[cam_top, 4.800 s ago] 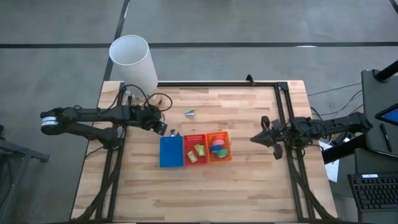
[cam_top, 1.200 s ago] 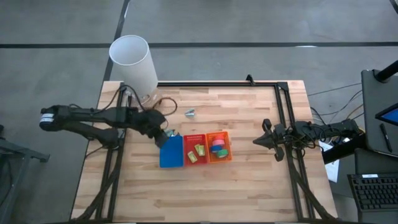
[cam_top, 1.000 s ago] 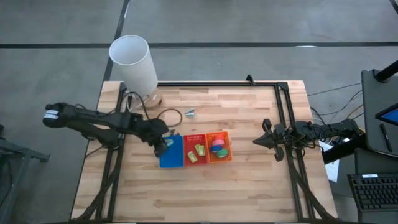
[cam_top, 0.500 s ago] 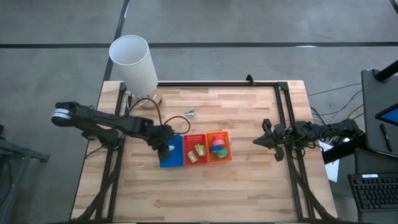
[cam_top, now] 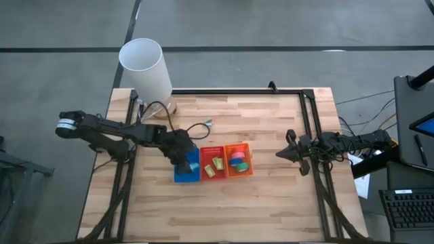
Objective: Pick and place Stapler, Stapler remover, tape
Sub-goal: Put the bottom light blue staple remover into the blue bin, then adjust the blue bin on the table
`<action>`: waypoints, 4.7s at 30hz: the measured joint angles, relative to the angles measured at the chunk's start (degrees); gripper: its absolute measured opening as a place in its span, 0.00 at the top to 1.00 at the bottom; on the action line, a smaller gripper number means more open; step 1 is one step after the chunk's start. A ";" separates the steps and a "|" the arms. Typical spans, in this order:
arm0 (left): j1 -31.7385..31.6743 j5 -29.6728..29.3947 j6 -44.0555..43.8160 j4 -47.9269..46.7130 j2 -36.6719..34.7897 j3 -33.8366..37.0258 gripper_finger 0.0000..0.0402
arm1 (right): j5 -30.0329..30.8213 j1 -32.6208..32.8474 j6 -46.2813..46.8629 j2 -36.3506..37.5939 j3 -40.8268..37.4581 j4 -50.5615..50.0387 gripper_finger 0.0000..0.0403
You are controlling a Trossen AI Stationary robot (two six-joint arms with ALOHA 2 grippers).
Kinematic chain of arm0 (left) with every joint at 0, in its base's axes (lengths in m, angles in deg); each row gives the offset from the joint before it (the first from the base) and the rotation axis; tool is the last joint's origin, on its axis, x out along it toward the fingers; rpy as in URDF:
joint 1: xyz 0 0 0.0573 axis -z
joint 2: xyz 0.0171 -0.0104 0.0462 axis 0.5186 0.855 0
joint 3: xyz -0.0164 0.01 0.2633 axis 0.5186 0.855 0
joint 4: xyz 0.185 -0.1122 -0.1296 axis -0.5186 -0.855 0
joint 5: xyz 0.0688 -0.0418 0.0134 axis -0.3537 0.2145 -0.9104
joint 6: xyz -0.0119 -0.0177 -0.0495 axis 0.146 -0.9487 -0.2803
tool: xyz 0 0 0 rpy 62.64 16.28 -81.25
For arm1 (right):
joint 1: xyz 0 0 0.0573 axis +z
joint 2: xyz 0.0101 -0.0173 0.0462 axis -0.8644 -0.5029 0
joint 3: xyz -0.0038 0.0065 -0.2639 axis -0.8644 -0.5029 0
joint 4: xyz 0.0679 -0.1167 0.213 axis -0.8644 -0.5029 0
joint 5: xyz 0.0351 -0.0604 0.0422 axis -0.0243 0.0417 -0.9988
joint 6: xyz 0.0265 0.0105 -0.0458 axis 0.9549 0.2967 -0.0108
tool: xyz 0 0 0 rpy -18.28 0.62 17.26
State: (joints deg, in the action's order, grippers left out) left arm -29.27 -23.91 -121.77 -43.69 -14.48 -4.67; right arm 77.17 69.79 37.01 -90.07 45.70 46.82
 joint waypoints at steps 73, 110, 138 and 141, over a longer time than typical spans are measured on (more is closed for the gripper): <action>-0.24 -13.71 48.20 8.55 23.23 -7.47 0.98 | 0.02 0.02 0.00 -0.02 -0.02 -0.39 0.98; -0.18 -13.03 24.37 -20.07 5.23 -2.79 0.97 | 0.01 0.01 0.00 0.00 -0.02 -0.42 0.98; 1.80 -7.48 18.73 -5.16 8.70 -2.60 0.74 | 0.02 0.00 0.00 0.00 -0.02 -0.39 0.98; 2.56 -5.88 18.93 -3.55 10.00 -2.62 0.78 | 0.02 0.00 0.00 0.00 -0.02 -0.39 0.98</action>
State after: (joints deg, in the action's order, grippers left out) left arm -26.71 -29.79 -102.84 -47.23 -4.49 -7.28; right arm 77.20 69.79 37.01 -90.07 45.68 46.43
